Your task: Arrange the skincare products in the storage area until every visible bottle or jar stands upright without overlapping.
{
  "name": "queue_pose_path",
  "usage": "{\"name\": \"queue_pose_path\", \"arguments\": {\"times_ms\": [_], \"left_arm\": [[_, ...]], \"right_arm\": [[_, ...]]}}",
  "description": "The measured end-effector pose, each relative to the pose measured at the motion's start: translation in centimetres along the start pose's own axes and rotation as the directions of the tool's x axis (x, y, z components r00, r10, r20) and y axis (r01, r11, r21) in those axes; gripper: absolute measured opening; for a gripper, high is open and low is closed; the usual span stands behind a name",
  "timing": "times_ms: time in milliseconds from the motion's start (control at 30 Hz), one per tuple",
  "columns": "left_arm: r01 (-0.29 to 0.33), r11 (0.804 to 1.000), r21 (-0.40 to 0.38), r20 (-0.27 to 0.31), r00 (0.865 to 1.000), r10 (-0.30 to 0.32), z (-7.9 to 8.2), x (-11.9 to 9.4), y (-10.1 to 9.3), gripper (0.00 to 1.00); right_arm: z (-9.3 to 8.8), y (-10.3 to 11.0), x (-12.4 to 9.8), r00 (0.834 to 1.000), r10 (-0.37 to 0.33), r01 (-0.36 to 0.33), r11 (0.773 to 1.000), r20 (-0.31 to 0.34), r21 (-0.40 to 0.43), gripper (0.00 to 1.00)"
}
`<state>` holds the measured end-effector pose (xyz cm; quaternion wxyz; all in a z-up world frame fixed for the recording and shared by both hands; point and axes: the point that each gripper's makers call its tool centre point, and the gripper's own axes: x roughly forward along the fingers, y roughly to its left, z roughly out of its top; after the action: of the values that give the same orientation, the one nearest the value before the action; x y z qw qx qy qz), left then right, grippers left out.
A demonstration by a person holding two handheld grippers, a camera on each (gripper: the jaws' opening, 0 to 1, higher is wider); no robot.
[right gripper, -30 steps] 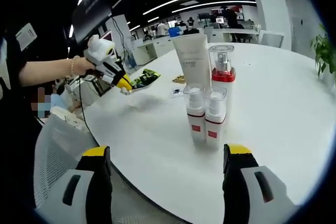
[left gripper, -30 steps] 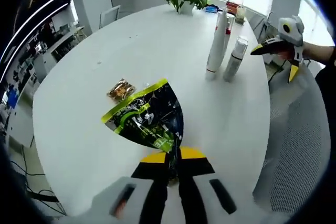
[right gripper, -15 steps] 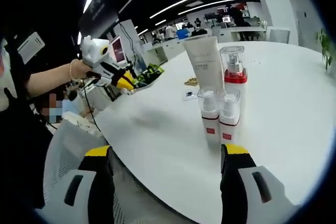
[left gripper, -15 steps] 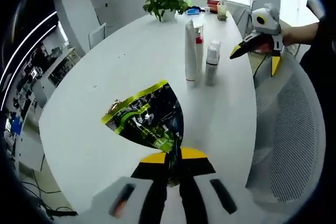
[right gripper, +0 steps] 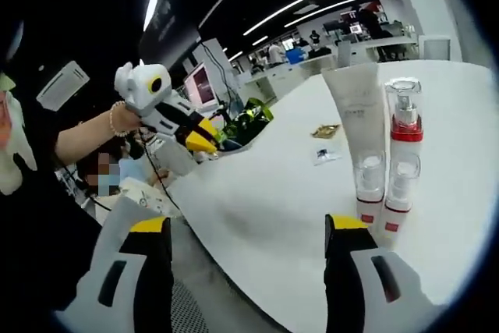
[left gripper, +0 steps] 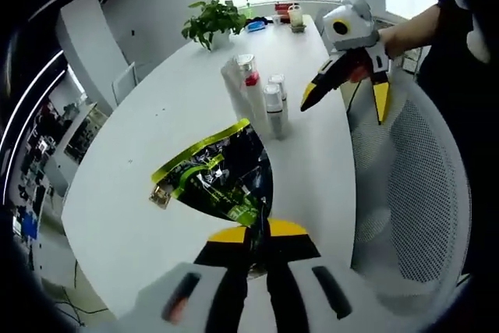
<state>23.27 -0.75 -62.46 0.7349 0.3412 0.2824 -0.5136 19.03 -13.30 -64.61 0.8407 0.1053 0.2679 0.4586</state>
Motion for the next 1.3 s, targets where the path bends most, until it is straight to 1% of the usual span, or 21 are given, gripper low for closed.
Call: {"name": "queue_pose_path", "arguments": {"times_ms": [67, 100, 133, 267, 367, 433, 567, 667, 767, 800, 867, 967, 1033, 1067, 1100, 1133, 1167, 1200, 1233, 1300], "left_arm": [[0.008, 1.0, 0.02, -0.005, 1.0, -0.008, 0.0, -0.2, -0.5, 0.04], [0.012, 0.999, 0.043, -0.002, 1.0, -0.012, 0.2, -0.4, -0.9, 0.04], [0.016, 0.999, 0.047, 0.0, 1.0, -0.016, 0.3, -0.5, -1.1, 0.04], [0.024, 0.997, 0.07, 0.002, 1.0, -0.025, 0.7, -0.9, -1.9, 0.04], [0.029, 0.996, 0.088, 0.006, 1.0, -0.03, 1.0, -1.2, -2.4, 0.04], [0.038, 0.994, 0.098, 0.016, 0.999, -0.04, 1.4, -1.3, -2.8, 0.04], [0.049, 0.992, 0.113, 0.039, 0.998, -0.054, 2.4, -1.4, -3.6, 0.05], [0.055, 0.99, 0.128, 0.043, 0.997, -0.061, 2.9, -1.3, -4.1, 0.05], [0.064, 0.988, 0.143, 0.049, 0.996, -0.071, 3.4, -1.1, -4.5, 0.05], [0.067, 0.987, 0.144, 0.052, 0.996, -0.075, 3.6, -1.1, -4.6, 0.05], [0.08, 0.988, 0.128, 0.067, 0.994, -0.09, 4.2, -1.2, -4.9, 0.05], [0.091, 0.988, 0.124, 0.081, 0.992, -0.102, 4.4, -1.2, -5.1, 0.05], [0.092, 0.988, 0.127, 0.085, 0.991, -0.103, 4.6, -1.1, -5.2, 0.06], [0.096, 0.987, 0.13, 0.08, 0.991, -0.107, 4.7, -1.0, -5.3, 0.06], [0.087, 0.988, 0.13, 0.083, 0.992, -0.098, 4.7, -0.9, -5.2, 0.07], [0.063, 0.989, 0.135, 0.088, 0.993, -0.076, 4.6, -0.9, -4.7, 0.09], [0.065, 0.99, 0.129, 0.088, 0.993, -0.076, 4.5, -0.8, -4.6, 0.11], [0.067, 0.993, 0.099, 0.109, 0.991, -0.078, 4.6, -0.7, -4.5, 0.14], [0.058, 0.996, 0.075, 0.126, 0.99, -0.067, 4.8, -0.6, -4.3, 0.17], [0.052, 0.997, 0.054, 0.139, 0.989, -0.06, 4.9, -0.4, -4.2, 0.2]], "right_arm": [[0.7, 0.3, 0.6, 0.999, 0.025, -0.026, 0.999, 0.025, 0.023, 0.78], [1.0, 0.4, 0.8, 0.999, 0.035, -0.036, 0.999, 0.034, 0.032, 0.77], [1.1, 0.5, 1.1, 0.998, 0.043, -0.045, 0.998, 0.04, 0.036, 0.75], [1.2, 1.0, 2.0, 0.997, 0.066, -0.069, 0.995, 0.04, 0.068, 0.71], [2.3, 1.6, 2.4, 0.992, 0.088, -0.098, 0.988, 0.095, 0.116, 0.68], [3.1, 1.6, 2.5, 0.989, 0.086, -0.102, 0.986, 0.122, 0.131, 0.64], [4.2, 1.8, 2.9, 0.983, 0.086, -0.112, 0.981, 0.162, 0.157, 0.6], [4.6, 2.3, 3.1, 0.979, 0.098, -0.131, 0.974, 0.179, 0.182, 0.56], [5.1, 2.6, 3.3, 0.975, 0.096, -0.14, 0.966, 0.202, 0.216, 0.49], [5.3, 2.7, 3.3, 0.972, 0.092, -0.141, 0.964, 0.214, 0.227, 0.48], [5.2, 2.6, 3.5, 0.973, 0.087, -0.138, 0.962, 0.212, 0.237, 0.44], [5.1, 2.6, 3.6, 0.972, 0.083, -0.141, 0.954, 0.22, 0.265, 0.32], [5.3, 2.7, 3.5, 0.967, 0.081, -0.154, 0.943, 0.243, 0.296, 0.16], [5.5, 2.4, 3.4, 0.965, 0.048, -0.134, 0.937, 0.26, 0.323, 0.1], [5.7, 2.7, 3.2, 0.961, 0.064, -0.158, 0.927, 0.271, 0.341, 0.09], [6.0, 2.5, 3.0, 0.954, 0.062, -0.171, 0.915, 0.292, 0.366, 0.06], [6.5, 2.7, 2.7, 0.945, 0.075, -0.206, 0.893, 0.319, 0.401, 0.05], [6.2, 2.3, 2.7, 0.952, 0.051, -0.172, 0.905, 0.303, 0.389, 0.03], [6.1, 2.2, 2.6, 0.954, 0.035, -0.15, 0.915, 0.299, 0.373, 0.03], [6.3, 2.1, 2.3, 0.95, 0.033, -0.157, 0.911, 0.312, 0.38, 0.02]]}}
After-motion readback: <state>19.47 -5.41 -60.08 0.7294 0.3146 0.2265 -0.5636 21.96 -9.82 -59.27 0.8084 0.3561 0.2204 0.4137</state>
